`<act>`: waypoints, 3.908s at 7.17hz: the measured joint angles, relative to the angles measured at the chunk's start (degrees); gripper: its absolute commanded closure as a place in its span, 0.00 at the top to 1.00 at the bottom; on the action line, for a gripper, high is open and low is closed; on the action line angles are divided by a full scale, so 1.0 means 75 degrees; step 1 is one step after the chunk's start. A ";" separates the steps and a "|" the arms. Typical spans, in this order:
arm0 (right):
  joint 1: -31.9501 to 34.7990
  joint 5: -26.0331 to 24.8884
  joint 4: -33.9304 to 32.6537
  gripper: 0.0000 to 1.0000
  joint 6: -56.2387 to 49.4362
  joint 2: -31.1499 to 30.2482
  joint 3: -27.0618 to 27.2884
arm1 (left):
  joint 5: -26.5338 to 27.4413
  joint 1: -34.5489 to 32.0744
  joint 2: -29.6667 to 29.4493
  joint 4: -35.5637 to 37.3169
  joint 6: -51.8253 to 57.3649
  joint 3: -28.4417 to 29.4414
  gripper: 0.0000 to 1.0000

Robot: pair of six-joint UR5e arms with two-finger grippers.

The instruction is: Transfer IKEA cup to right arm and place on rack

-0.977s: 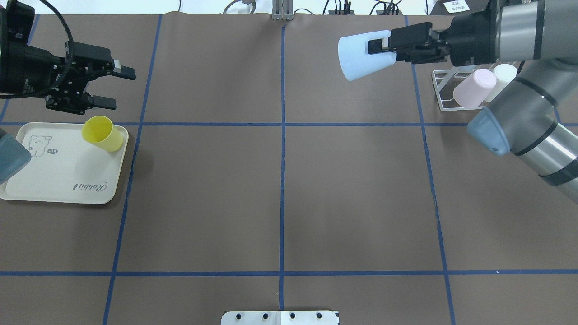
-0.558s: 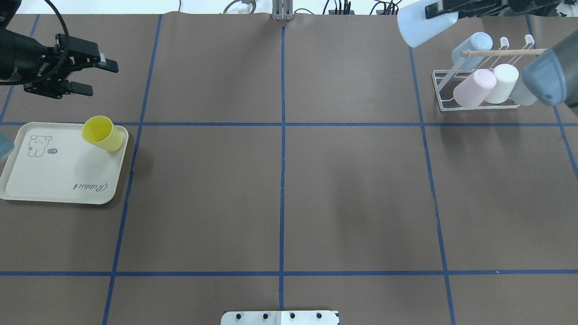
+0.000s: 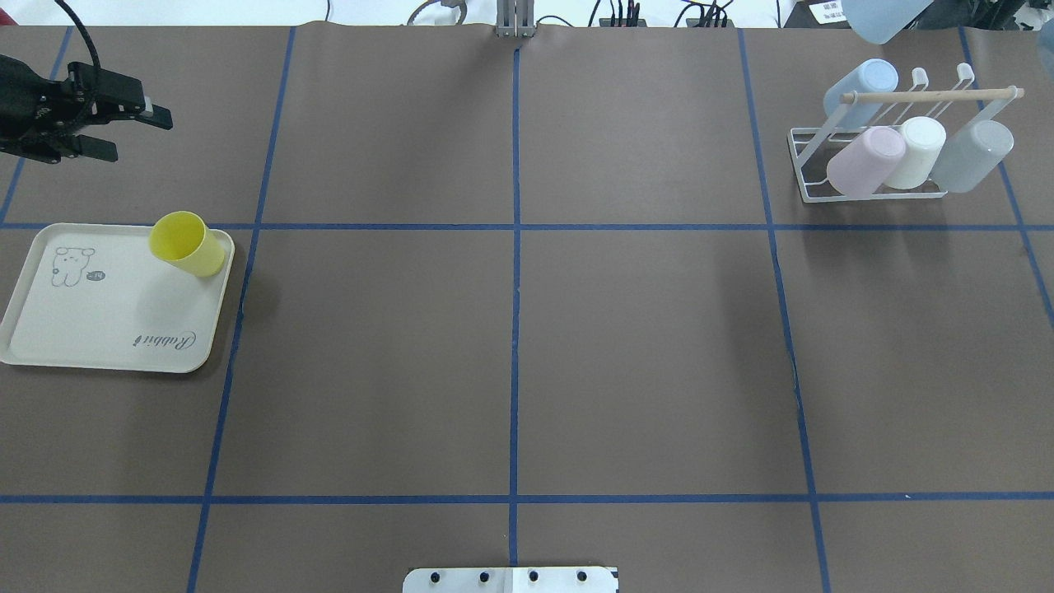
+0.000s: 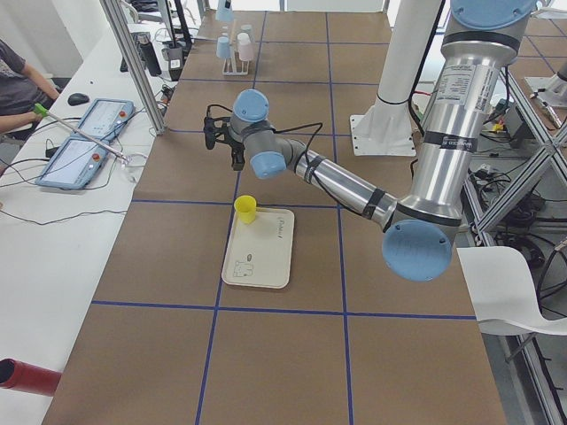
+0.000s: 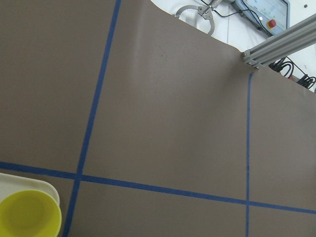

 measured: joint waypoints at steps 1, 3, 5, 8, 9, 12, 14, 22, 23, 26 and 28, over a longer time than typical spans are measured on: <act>0.0117 -0.0260 -0.0399 0.49 -0.0862 0.0257 -0.0580 | 0.0022 0.0002 0.0049 0.0033 0.0051 -0.0008 1.00; 0.0274 -0.0444 -0.0628 0.47 -0.2053 0.0871 -0.2161 | 0.0034 0.0007 0.0107 0.0040 0.0072 -0.0028 1.00; 0.0274 -0.0473 -0.0652 0.46 -0.2600 0.1157 -0.3134 | 0.0052 0.0020 0.0117 0.0043 0.0074 -0.0048 1.00; 0.0219 -0.0492 -0.0636 0.46 -0.3064 0.1209 -0.3756 | 0.0088 0.0035 0.0136 0.0040 0.0074 -0.0061 1.00; 0.0173 -0.0502 -0.0635 0.46 -0.3108 0.1200 -0.3802 | 0.0090 0.0035 0.0138 0.0042 0.0075 -0.0069 1.00; 0.0091 -0.0532 -0.0624 0.46 -0.3192 0.1127 -0.3818 | 0.0090 0.0035 0.0142 0.0038 0.0075 -0.0112 1.00; 0.0037 -0.0540 -0.0615 0.46 -0.3206 0.1056 -0.3823 | 0.0090 0.0026 0.0140 0.0037 0.0075 -0.0119 1.00; -0.0251 -0.0675 -0.0587 0.79 -0.3278 0.0757 -0.3832 | 0.0090 0.0009 0.0129 0.0044 0.0075 -0.0172 1.00; -0.0302 -0.0720 -0.0587 0.95 -0.3257 0.0755 -0.3833 | 0.0091 0.0005 0.0138 0.0044 0.0075 -0.0175 1.00; -0.0441 -0.0884 -0.0579 0.98 -0.3201 0.0775 -0.3834 | 0.0090 -0.0008 0.0150 0.0038 0.0087 -0.0182 1.00; -0.0439 -0.0894 -0.0579 0.98 -0.3165 0.0841 -0.3804 | 0.0090 -0.0034 0.0329 0.0045 0.0522 -0.0175 1.00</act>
